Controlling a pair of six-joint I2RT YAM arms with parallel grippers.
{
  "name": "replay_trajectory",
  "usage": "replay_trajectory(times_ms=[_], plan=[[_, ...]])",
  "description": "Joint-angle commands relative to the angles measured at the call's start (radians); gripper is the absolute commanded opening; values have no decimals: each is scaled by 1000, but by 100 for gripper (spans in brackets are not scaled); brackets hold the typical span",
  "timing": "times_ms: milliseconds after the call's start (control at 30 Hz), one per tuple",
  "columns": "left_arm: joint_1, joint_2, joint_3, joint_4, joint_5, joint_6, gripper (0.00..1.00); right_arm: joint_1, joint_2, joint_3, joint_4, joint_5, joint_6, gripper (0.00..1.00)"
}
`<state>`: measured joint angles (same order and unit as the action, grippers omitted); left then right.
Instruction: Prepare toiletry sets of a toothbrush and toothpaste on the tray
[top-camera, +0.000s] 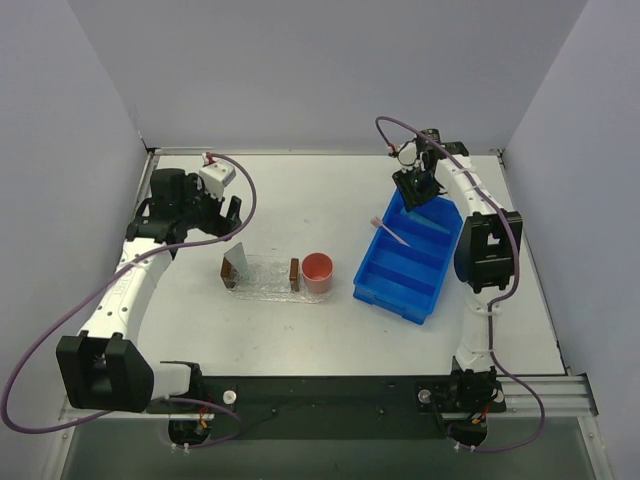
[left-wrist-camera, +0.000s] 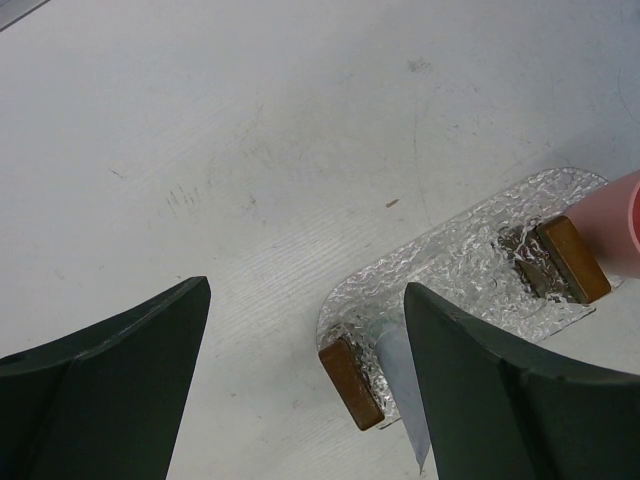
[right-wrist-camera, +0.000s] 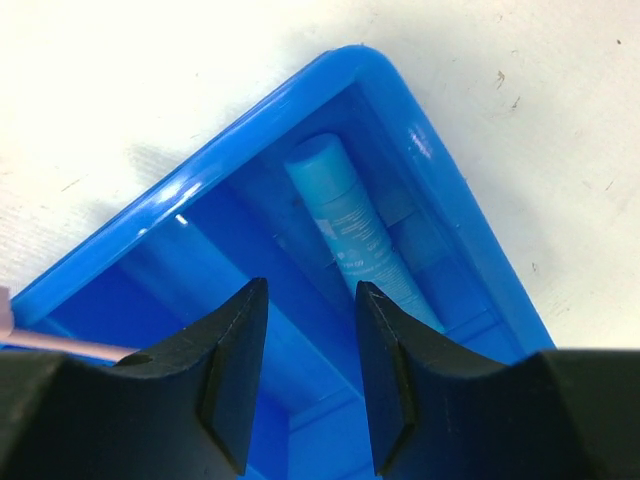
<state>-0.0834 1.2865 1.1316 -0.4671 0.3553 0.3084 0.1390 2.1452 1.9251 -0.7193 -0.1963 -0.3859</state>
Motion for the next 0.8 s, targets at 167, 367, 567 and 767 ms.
replay_trajectory(times_ms=[167,367,567,767], plan=[[4,13,65,10,8,11,89,-13,82,57,-25,32,-18,36],[4,27,83,-1,5,15,89,-16,113,58,-25,35,-33,37],[4,36,102,-5,-3,21,89,-16,143,60,-20,66,-68,42],[4,30,97,-2,-10,23,89,-12,154,32,-11,86,-90,43]])
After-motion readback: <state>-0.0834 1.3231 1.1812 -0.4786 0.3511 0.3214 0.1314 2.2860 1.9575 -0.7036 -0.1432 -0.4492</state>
